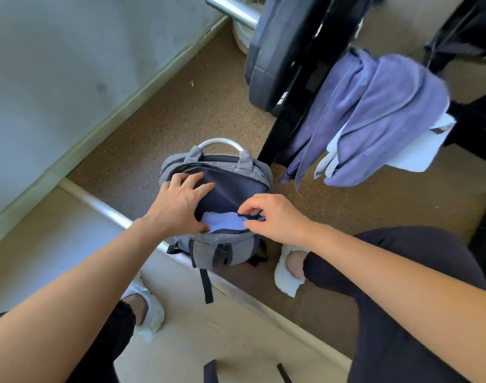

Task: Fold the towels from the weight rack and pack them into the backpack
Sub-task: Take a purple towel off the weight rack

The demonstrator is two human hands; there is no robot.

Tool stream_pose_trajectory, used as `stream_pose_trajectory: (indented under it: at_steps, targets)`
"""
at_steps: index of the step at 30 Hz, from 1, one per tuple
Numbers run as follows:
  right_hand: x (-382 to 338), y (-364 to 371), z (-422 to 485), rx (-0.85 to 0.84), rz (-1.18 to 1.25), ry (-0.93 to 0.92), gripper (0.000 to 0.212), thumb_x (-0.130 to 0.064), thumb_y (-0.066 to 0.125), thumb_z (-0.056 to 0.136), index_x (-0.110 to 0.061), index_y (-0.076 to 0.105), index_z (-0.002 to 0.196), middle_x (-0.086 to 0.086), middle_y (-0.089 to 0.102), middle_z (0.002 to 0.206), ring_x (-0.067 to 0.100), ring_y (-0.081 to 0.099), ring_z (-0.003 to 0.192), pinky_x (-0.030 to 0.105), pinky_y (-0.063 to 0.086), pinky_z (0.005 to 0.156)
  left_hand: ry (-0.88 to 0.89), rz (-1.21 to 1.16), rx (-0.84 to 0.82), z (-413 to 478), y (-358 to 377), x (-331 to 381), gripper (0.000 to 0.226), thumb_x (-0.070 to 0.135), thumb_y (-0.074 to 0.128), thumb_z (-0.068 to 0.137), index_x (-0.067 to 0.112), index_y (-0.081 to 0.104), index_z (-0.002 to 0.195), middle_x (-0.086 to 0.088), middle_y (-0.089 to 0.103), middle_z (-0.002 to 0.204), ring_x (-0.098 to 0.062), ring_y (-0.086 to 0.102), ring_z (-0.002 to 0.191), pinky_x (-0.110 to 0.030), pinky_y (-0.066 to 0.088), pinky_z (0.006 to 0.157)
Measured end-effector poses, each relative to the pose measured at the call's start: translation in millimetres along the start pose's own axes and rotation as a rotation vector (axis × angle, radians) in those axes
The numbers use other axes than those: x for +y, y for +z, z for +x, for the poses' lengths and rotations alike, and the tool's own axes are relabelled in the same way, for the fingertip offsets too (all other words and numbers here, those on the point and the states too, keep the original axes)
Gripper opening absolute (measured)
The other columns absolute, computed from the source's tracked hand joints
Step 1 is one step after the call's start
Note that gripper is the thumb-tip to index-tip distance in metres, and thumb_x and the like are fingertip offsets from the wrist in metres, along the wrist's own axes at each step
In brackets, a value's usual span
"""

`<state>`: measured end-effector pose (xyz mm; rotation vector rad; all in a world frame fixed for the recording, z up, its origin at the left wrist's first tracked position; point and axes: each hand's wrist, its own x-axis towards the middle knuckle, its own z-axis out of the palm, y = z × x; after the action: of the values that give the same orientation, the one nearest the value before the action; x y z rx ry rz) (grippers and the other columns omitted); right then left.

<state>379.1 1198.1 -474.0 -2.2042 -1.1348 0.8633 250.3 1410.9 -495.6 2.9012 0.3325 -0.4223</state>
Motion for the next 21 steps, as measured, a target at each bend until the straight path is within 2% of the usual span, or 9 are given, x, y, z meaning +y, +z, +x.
stream_pose_trajectory:
  at_steps: [2,5,8,11,12,15,16,18,21]
  targets:
    - [-8,-24,-14,0.138,0.069,-0.03,0.017,-0.012,0.072,0.088,-0.016,0.077,0.103,-0.009,0.071,0.096,0.003,0.066,0.088,0.018,0.053,0.079,0.0,0.0,0.028,0,-5,4,0.091,0.058,0.075,0.079,0.031,0.036,0.157,-0.002,0.047,0.155,-0.032,0.042,0.138,-0.048,0.041,0.107]
    - [-16,-65,-32,0.539,0.226,-0.004,0.01,-0.007,0.072,0.088,-0.014,0.078,0.093,-0.009,0.074,0.086,0.005,0.067,0.079,0.015,0.052,0.074,-0.007,-0.107,0.134,0,-15,19,0.07,0.052,0.065,0.086,0.027,0.048,0.149,-0.001,0.066,0.13,-0.028,0.059,0.118,-0.045,0.049,0.095]
    - [-12,-98,-47,0.923,0.412,0.095,0.007,-0.011,0.071,0.088,-0.016,0.075,0.089,-0.006,0.073,0.077,0.003,0.067,0.072,0.02,0.055,0.07,0.043,-0.278,0.24,-1,-27,50,0.055,0.049,0.061,0.085,0.026,0.064,0.135,0.004,0.072,0.116,-0.024,0.065,0.107,-0.043,0.054,0.088]
    - [4,-123,-54,1.169,0.539,0.182,0.004,-0.011,0.07,0.089,-0.012,0.072,0.092,-0.006,0.069,0.075,-0.005,0.061,0.062,0.011,0.047,0.058,0.035,-0.464,0.294,1,-43,91,0.03,0.036,0.075,0.088,0.03,0.073,0.117,0.016,0.073,0.111,-0.012,0.065,0.107,-0.034,0.052,0.09]
    - [11,-130,-55,1.226,0.551,0.202,0.005,-0.011,0.07,0.089,-0.012,0.072,0.093,-0.006,0.068,0.078,-0.005,0.06,0.063,0.012,0.047,0.059,0.03,-0.519,0.3,4,-49,106,0.026,0.035,0.077,0.088,0.031,0.074,0.114,0.019,0.073,0.109,-0.008,0.065,0.107,-0.032,0.052,0.091]
    - [35,-149,-53,1.336,0.56,0.257,0.008,-0.018,0.072,0.088,-0.018,0.069,0.095,-0.008,0.069,0.084,0.003,0.064,0.076,0.027,0.055,0.076,0.049,-0.646,0.273,24,-71,145,0.02,0.033,0.075,0.09,0.033,0.076,0.11,0.024,0.073,0.102,0.002,0.067,0.101,-0.027,0.052,0.092]
    - [41,-154,-51,1.35,0.567,0.268,0.009,-0.018,0.072,0.088,-0.018,0.069,0.096,-0.008,0.068,0.085,0.004,0.064,0.077,0.027,0.055,0.079,0.055,-0.691,0.266,33,-79,157,0.019,0.032,0.074,0.091,0.032,0.076,0.11,0.023,0.074,0.1,0.004,0.067,0.099,-0.027,0.053,0.092]
    - [51,-160,-43,1.358,0.57,0.274,0.015,-0.017,0.072,0.088,-0.012,0.07,0.103,-0.007,0.068,0.088,0.002,0.063,0.077,0.022,0.054,0.078,0.059,-0.745,0.27,52,-95,179,0.02,0.03,0.074,0.091,0.028,0.076,0.111,0.02,0.075,0.095,0.005,0.068,0.095,-0.028,0.055,0.09]
    - [60,-163,-32,1.38,0.498,0.271,0.025,-0.011,0.07,0.087,-0.01,0.067,0.112,0.001,0.068,0.101,0.011,0.063,0.086,0.013,0.05,0.078,0.029,-0.762,0.316,81,-121,209,0.024,0.031,0.074,0.091,0.025,0.073,0.114,0.017,0.073,0.093,0.003,0.069,0.091,-0.027,0.056,0.087]
